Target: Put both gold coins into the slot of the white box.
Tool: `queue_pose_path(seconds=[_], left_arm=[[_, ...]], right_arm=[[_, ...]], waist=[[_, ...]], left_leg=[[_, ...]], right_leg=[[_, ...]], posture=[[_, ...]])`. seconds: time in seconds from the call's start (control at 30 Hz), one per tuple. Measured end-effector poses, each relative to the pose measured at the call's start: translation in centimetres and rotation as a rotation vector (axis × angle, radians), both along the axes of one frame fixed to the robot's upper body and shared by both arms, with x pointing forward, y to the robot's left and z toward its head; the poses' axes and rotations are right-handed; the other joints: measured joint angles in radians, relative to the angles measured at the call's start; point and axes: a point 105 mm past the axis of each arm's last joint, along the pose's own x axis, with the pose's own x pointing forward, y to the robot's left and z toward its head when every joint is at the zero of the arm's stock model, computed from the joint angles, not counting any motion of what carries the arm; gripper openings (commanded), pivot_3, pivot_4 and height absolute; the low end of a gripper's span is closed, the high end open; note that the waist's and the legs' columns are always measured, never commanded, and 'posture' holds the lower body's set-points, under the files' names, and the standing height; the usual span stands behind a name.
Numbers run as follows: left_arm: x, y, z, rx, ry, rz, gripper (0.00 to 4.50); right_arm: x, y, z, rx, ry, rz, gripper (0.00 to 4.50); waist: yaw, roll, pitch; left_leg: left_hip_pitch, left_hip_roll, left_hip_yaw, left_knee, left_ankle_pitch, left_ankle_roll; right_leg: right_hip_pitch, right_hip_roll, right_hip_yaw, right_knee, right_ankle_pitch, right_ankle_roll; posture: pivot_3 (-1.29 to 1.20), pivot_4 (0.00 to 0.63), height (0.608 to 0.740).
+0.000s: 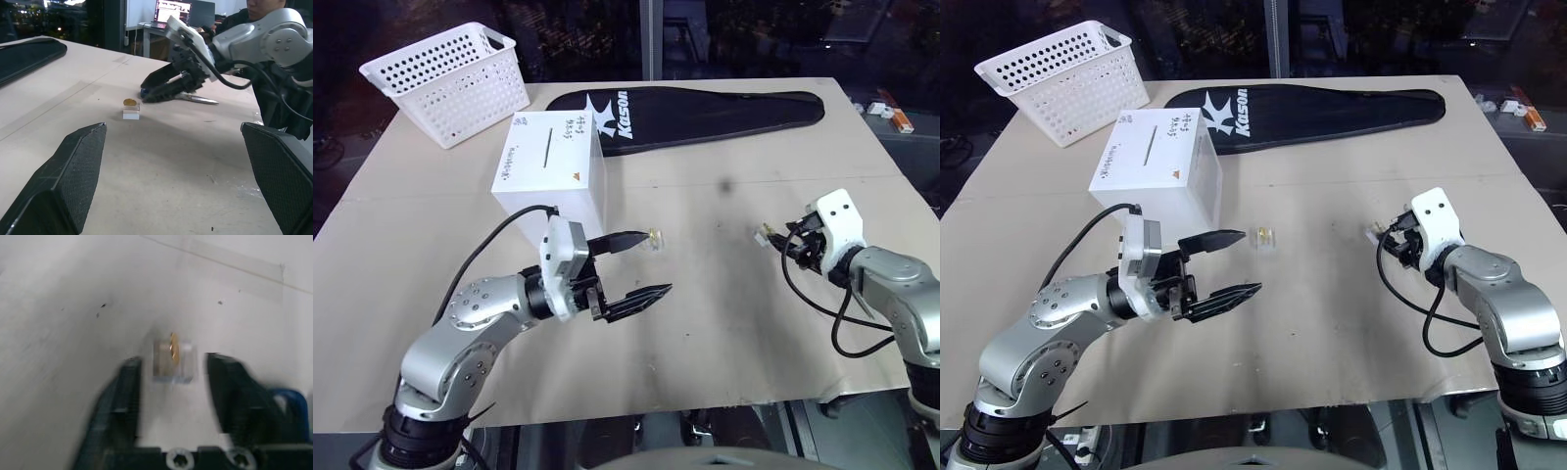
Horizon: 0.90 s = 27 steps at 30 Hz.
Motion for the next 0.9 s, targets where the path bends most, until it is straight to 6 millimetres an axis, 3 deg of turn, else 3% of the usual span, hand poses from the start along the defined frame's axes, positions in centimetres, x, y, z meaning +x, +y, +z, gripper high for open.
queue_pose_path(seconds=[0.07, 0.13, 0.9], left_arm=[[0.0, 0.1, 0.0, 0.0, 0.002, 0.003, 4.5], [-0.1, 0.1, -0.2, -0.001, 0.008, 0.005, 4.5], [-0.5, 0.5, -0.5, 0.007, 0.004, 0.0, 4.5]], right_arm=[[0.1, 0.4, -0.2, 0.001, 0.009, 0.016, 2.15], [0.1, 0.5, 0.0, 0.001, 0.007, 0.022, 1.62], [1.1, 0.4, -0.8, -0.031, 0.027, -0.003, 1.62]], waist=[[0.001, 0.0, 0.0], [0.0, 0.0, 0.0], [0.0, 0.0, 0.0]], left_leg=[[0.0, 0.0, 0.0, 0.0, 0.0, 0.001], [0.0, 0.0, 0.0, 0.0, -0.001, 0.002], [0.0, 0.0, 0.0, 0.0, -0.001, 0.002]], right_leg=[[0.0, 0.0, 0.0, 0.0, 0.0, 0.0], [0.0, 0.0, 0.0, 0.0, 0.0, 0.0], [0.0, 0.0, 0.0, 0.0, 0.0, 0.0]], posture=[[0.0, 0.15, 0.738], [0.0, 0.15, 0.738], [0.0, 0.15, 0.738]])
